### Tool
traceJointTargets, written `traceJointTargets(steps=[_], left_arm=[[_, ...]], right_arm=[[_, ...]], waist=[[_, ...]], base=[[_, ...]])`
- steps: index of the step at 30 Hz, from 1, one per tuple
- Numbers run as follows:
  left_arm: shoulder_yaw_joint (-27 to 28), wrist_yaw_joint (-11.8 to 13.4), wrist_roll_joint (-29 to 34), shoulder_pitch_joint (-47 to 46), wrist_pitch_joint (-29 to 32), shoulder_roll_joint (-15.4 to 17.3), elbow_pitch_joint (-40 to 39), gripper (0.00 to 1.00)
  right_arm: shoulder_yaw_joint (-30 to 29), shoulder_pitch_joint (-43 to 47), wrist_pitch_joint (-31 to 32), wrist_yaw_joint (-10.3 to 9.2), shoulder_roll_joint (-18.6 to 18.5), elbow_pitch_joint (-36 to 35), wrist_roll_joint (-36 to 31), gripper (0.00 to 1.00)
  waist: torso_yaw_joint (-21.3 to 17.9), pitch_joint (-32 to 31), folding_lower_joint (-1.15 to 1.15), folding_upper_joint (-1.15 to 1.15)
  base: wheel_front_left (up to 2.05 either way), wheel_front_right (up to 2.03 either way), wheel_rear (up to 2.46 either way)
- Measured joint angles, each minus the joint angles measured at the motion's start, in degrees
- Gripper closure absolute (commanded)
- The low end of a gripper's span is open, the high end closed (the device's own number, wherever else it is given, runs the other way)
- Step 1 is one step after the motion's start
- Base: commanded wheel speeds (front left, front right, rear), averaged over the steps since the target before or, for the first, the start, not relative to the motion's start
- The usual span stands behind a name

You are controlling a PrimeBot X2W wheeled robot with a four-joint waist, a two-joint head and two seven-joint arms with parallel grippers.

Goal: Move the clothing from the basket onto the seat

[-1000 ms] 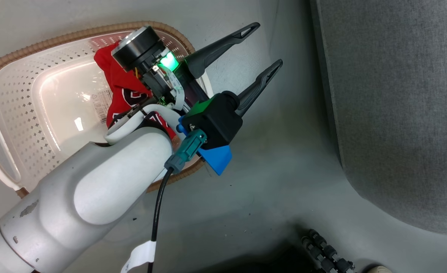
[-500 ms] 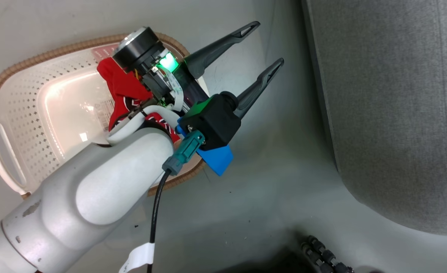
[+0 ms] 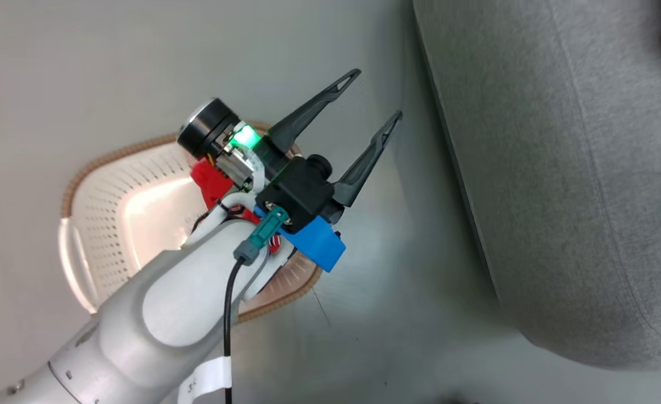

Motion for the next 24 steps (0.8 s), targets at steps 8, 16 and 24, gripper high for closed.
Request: traceJointTargets(steps=[8, 16, 24], left_arm=[[9.2, 1.7, -0.8, 7.5, -0.2, -1.6, -2.0, 0.0], [19.2, 1.2, 1.1, 14.3, -0.2, -3.1, -3.0, 0.0], [29.1, 0.1, 3.2, 22.0, -0.2, -5.2, -3.1, 0.0]], right_arm=[[10.3, 4.5, 0.0, 0.0, 1.6, -5.5, -1.2, 0.0], [20.6, 6.2, 0.0, 0.0, 2.0, -6.3, -1.5, 0.0], [27.2, 9.2, 0.0, 0.0, 3.2, -5.5, -0.9, 0.0]], waist=[[2.9, -8.9, 0.0, 0.0], [7.4, -15.6, -0.01, -0.01], [11.9, -21.2, -0.01, 0.0]], base=[[0.0, 0.0, 0.0], [0.0, 0.0, 0.0], [0.0, 0.0, 0.0]])
